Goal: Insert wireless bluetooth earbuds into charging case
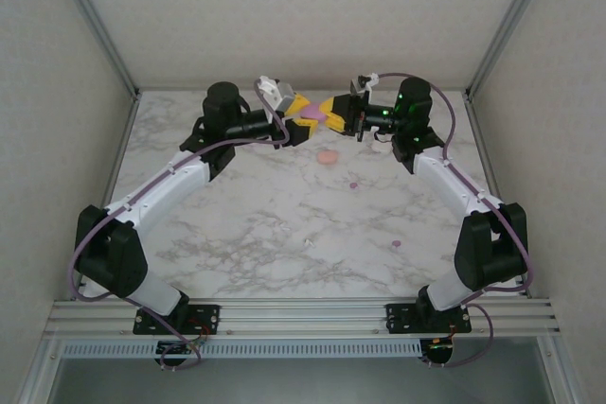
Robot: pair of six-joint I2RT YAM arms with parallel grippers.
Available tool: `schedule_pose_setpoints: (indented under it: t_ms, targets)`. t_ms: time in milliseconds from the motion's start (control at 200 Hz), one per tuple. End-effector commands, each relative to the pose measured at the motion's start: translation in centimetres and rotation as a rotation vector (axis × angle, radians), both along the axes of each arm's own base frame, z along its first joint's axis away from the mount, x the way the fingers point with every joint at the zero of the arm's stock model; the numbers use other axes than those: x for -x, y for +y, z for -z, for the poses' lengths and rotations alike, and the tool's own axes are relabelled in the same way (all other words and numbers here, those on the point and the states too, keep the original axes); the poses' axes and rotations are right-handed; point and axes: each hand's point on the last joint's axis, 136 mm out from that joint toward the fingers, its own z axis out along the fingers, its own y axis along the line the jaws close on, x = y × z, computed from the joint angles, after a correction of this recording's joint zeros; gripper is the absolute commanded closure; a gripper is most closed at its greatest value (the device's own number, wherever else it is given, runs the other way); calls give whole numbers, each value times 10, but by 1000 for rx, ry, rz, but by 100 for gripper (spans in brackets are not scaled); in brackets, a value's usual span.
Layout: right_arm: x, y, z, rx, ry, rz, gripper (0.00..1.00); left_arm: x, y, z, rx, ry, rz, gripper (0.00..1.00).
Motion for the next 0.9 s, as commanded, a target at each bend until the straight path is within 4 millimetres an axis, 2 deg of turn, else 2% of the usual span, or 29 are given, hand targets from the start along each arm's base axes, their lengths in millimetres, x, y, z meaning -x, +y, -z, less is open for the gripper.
schedule_pose_setpoints:
  t_ms: [0, 70, 150, 290, 365, 435, 506, 561, 776, 896]
  targets:
    - [8, 3, -16, -21, -59, -39, 84, 7, -7, -3, -10, -12, 48, 46]
    - [8, 3, -17, -24, -65, -37, 84, 6, -6, -4, -13, -13, 45, 52]
    - [9, 3, -19, -28, -75, -38, 84, 6, -6, -2, -27, -14, 43, 53]
    - [9, 2, -21, -27, -82, -36, 82, 8, -4, 1, -49, -18, 37, 65]
    - [9, 2, -16, 3, -94, -27, 76, 7, -2, 2, -68, -25, 22, 68]
    - [10, -1, -1, 93, -71, -2, 67, 9, 1, 4, -96, -39, 10, 70]
    - [13, -4, 3, 151, -100, 8, 56, 11, 4, 7, -136, -50, 5, 72]
    - [16, -6, 6, 193, -109, 4, 51, 14, 5, 11, -168, -52, 13, 73]
    - [22, -5, 18, 257, -90, -49, 45, 19, 5, 14, -221, -57, 31, 72]
    - [22, 0, 25, 275, -81, -70, 46, 21, 2, 13, -230, -66, 40, 72]
